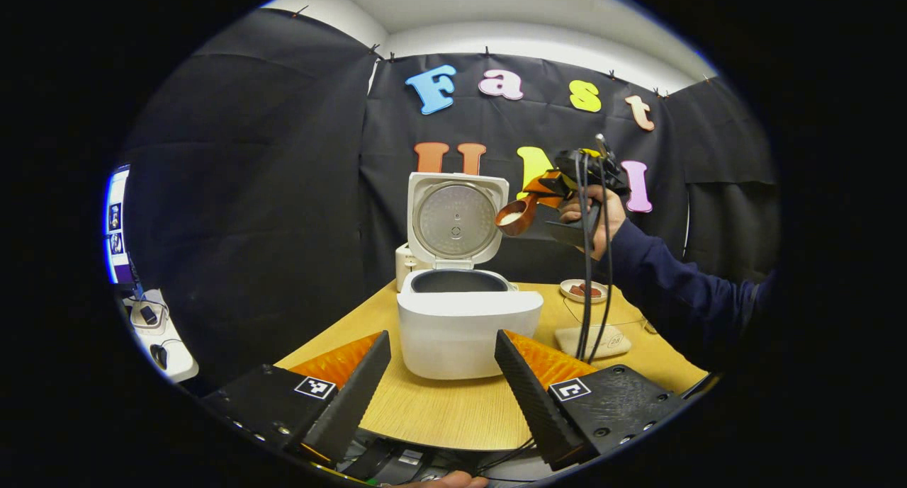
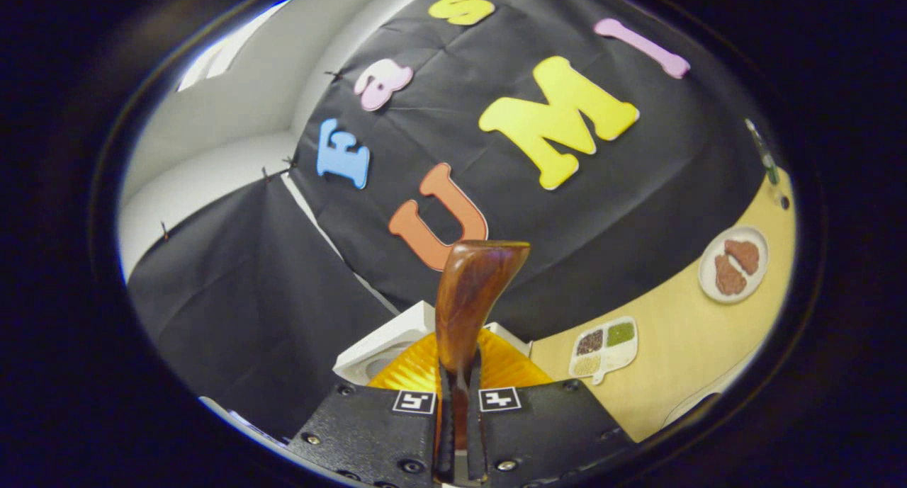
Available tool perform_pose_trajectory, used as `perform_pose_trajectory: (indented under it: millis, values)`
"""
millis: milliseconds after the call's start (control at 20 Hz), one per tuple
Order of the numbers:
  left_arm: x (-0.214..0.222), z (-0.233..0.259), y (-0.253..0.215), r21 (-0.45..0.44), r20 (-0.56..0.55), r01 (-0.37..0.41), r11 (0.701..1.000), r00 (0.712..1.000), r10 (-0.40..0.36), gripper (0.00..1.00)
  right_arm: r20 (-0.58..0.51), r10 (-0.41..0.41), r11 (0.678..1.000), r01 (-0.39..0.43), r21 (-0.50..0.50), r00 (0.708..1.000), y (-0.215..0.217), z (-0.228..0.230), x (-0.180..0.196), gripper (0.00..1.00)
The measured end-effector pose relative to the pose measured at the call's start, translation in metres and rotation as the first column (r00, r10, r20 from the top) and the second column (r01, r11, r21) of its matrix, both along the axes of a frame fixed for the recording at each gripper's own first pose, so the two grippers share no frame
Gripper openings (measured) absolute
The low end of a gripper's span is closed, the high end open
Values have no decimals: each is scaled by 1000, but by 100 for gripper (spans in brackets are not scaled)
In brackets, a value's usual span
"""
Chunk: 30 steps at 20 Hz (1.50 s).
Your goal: Close the left gripper, press the button to open the rice cooker; take a wooden spoon from the chopstick holder with the right hand, scoop a spoonful of rice and pour it into the rice cooker, then put the wooden spoon back into the chopstick holder.
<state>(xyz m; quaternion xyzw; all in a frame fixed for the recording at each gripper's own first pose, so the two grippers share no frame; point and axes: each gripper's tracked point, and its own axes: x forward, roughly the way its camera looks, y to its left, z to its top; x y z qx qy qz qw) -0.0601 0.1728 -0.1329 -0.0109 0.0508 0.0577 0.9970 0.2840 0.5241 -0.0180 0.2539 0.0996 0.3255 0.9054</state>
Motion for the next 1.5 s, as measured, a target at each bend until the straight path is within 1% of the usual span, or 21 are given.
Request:
perform_pose_trajectory:
  millis: [100, 150, 300, 400, 500, 550, 650, 700, 850, 950, 1000, 1050, 1200, 1350, 1400, 1500]
  values:
    - [-2, 1, 0, -4, -3, 0, 1000, 1000, 0, 94, 79, 7, 996, 0, -85, 997, 16, 0, -6, 8]
    - [-2, 1, 1, -12, -5, 3, 1000, 1000, -3, 94, 104, 26, 992, -13, -122, 994, 26, -4, -12, 8]
    - [-3, -1, 2, -14, -11, -2, 1000, 1000, 2, 94, 167, 52, 977, -15, -212, 985, 41, -15, -20, 9]
    - [-5, -1, 3, -6, -15, -6, 1000, 1000, 6, 94, 207, 80, 961, -21, -274, 975, 51, -23, -28, 9]
    - [-8, -2, 4, -1, -19, -7, 1000, 1000, 7, 94, 274, 94, 947, -1, -322, 957, 54, -23, -37, 9]
    - [-9, -2, 5, -2, -17, -6, 1000, 1000, 6, 94, 322, 106, 937, 14, -349, 941, 54, -17, -42, 9]
    - [-9, -1, 4, -8, -15, -5, 1000, 1000, 5, 94, 423, 145, 913, 44, -406, 895, 57, -9, -57, 7]
    - [-9, -2, 3, -12, -16, -5, 1000, 1000, 5, 94, 470, 168, 900, 59, -431, 867, 59, -5, -67, 9]
    - [-7, -4, 2, -12, -29, -12, 1000, 999, 12, 94, 578, 227, 867, 108, -487, 784, 63, 1, -88, 9]
    - [-6, -5, -1, -7, -38, -11, 1000, 999, 11, 94, 608, 263, 852, 116, -511, 749, 66, 1, -97, 9]
    - [-6, -3, -3, -5, -38, -10, 1000, 999, 10, 94, 614, 274, 847, 117, -519, 740, 67, 1, -98, 9]
    - [-6, -2, -6, -4, -36, -7, 1000, 999, 7, 94, 617, 282, 844, 116, -524, 735, 66, 1, -100, 9]
    - [-6, 3, -14, 1, -26, 1, 1000, 1000, -1, 94, 617, 269, 851, 118, -512, 739, 59, 2, -100, 9]
    - [-6, 11, -17, 19, -2, -6, 1000, 1000, 6, 94, 593, 249, 850, 120, -513, 766, 32, -1, -100, 9]
    - [-4, 13, -20, 21, 10, -6, 1000, 1000, 6, 94, 584, 249, 851, 113, -513, 773, 24, -3, -100, 9]
    - [1, 15, -29, 15, 17, 3, 1000, 1000, -4, 94, 568, 231, 847, 124, -518, 789, -2, -6, -98, 11]
